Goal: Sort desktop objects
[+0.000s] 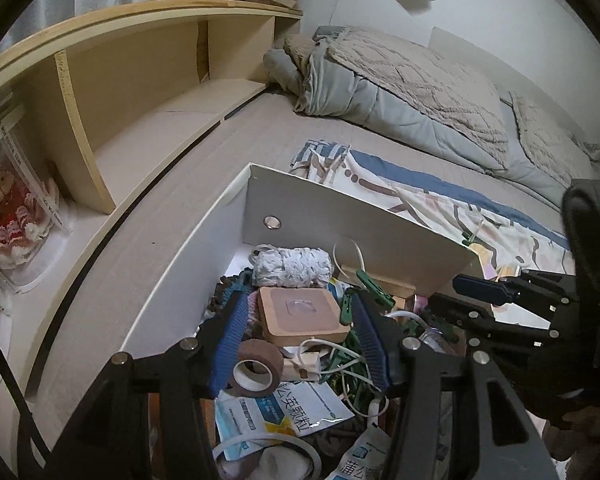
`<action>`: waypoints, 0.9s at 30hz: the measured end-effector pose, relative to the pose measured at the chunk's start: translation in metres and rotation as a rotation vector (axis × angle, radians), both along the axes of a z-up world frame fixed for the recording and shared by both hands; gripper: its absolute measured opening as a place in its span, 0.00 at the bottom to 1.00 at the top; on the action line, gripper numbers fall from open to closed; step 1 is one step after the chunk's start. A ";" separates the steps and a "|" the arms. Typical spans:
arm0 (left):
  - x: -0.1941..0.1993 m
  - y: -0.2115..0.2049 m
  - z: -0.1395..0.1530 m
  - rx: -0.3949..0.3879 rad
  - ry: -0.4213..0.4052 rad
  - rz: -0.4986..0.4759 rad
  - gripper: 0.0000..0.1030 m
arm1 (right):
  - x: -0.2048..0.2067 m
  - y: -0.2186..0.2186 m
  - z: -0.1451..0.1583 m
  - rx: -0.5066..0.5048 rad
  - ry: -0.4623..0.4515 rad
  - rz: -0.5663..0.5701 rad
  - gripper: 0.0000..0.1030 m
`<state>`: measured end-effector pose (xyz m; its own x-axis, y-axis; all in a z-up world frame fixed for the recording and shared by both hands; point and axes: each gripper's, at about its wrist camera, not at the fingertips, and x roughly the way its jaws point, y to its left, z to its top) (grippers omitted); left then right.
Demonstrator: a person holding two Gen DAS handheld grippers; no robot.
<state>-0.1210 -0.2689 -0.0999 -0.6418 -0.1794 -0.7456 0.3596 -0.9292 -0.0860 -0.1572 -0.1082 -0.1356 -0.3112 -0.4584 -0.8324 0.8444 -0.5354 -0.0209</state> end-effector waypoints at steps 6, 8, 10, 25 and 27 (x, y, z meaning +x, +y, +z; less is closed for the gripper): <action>0.001 -0.001 0.001 0.004 0.004 0.002 0.52 | -0.005 0.008 0.002 0.009 0.044 -0.036 0.29; 0.001 0.000 0.001 0.003 0.006 0.002 0.52 | -0.006 0.011 0.006 -0.014 0.043 -0.042 0.29; 0.001 0.000 0.002 0.002 0.009 0.000 0.52 | -0.006 0.016 0.013 -0.044 0.038 -0.047 0.29; 0.015 0.021 0.024 -0.087 0.053 -0.015 0.90 | 0.007 0.048 0.046 -0.239 0.031 -0.041 1.00; 0.018 0.023 0.028 -0.087 0.065 -0.017 0.95 | 0.008 0.054 0.050 -0.252 0.037 -0.046 1.00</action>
<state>-0.1033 -0.2458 -0.0718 -0.6919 -0.2303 -0.6843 0.3404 -0.9399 -0.0279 -0.1496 -0.0546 -0.0854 -0.3650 -0.6342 -0.6816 0.8200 -0.5657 0.0873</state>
